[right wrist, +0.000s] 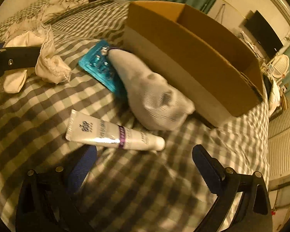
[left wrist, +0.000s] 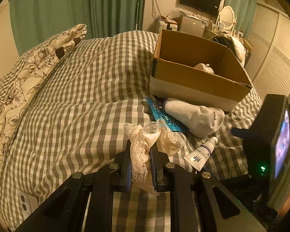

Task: Organize objects
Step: 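Grasp the white lace cloth with the left tool while the right grasps the toothpaste tube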

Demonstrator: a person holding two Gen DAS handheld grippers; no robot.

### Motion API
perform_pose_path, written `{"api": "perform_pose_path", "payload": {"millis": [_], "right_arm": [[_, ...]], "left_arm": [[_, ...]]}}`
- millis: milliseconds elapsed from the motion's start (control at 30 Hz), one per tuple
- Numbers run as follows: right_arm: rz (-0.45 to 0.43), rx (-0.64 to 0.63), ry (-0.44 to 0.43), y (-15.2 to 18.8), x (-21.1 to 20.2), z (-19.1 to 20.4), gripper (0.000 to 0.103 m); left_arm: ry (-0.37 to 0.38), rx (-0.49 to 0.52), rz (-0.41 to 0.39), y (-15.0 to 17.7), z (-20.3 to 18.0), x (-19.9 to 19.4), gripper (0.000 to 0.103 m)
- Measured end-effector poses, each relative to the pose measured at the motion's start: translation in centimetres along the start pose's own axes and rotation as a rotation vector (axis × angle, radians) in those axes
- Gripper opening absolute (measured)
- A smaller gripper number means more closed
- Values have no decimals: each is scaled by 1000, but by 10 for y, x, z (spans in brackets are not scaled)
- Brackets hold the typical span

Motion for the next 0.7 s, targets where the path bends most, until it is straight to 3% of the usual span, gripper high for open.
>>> {"api": "perform_pose_path", "payload": {"millis": [100, 200, 267, 433, 533, 700], "right_arm": [[7, 9, -14, -6, 7, 3, 91], [14, 42, -43, -10, 12, 1, 77], [16, 71, -48, -11, 14, -2, 54], [-22, 142, -65, -14, 7, -15, 26], [-71, 185, -92, -13, -7, -26, 19], [-154, 242, -120, -7, -41, -43, 16]], "left_arm": [[8, -14, -3, 1, 4, -1, 15], [12, -23, -3, 2, 7, -2, 15], [18, -24, -3, 3, 7, -2, 15], [21, -18, 0, 4, 6, -4, 15], [19, -15, -1, 5, 4, -6, 15], [10, 0, -9, 6, -3, -15, 16]]}}
Point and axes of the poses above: each gripper's, at about its wrist camera, not at the fingertips, and x roughly the way its jaws point, z to its left, y to its underside, the point moved 2 cm from there along x, roughly the way its jaws point
